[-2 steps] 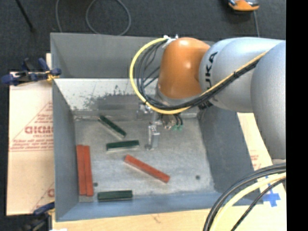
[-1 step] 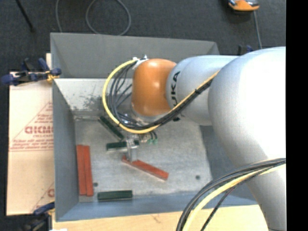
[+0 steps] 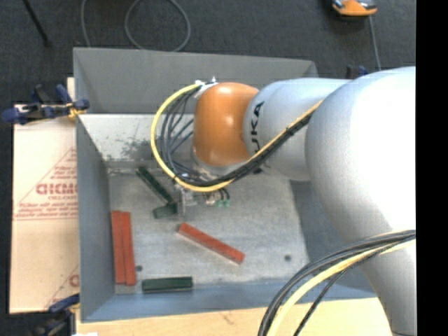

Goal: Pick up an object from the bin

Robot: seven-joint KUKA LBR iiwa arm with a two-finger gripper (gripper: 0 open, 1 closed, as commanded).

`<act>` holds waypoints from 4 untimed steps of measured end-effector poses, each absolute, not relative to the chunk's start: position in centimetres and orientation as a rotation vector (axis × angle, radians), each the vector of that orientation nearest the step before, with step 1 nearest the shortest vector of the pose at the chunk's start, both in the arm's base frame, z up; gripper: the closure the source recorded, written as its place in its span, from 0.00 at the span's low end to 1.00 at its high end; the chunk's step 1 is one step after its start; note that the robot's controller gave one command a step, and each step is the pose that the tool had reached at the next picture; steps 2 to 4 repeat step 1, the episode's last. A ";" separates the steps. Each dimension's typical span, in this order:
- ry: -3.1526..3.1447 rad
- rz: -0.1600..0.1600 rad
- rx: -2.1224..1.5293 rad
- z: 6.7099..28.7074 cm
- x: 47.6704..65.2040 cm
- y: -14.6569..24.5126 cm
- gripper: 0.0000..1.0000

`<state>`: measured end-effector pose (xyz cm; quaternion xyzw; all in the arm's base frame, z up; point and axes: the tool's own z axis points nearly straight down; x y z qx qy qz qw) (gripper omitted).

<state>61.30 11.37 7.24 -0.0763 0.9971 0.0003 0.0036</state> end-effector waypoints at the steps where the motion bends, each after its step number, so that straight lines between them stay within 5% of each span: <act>1: 3.119 0.000 -0.248 21.4 59.7 10.8 1.00; 4: 3.119 0.000 -0.248 21.4 59.7 10.8 1.00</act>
Offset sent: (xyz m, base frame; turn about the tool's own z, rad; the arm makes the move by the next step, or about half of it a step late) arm -0.0185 -0.0052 0.1350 -0.0088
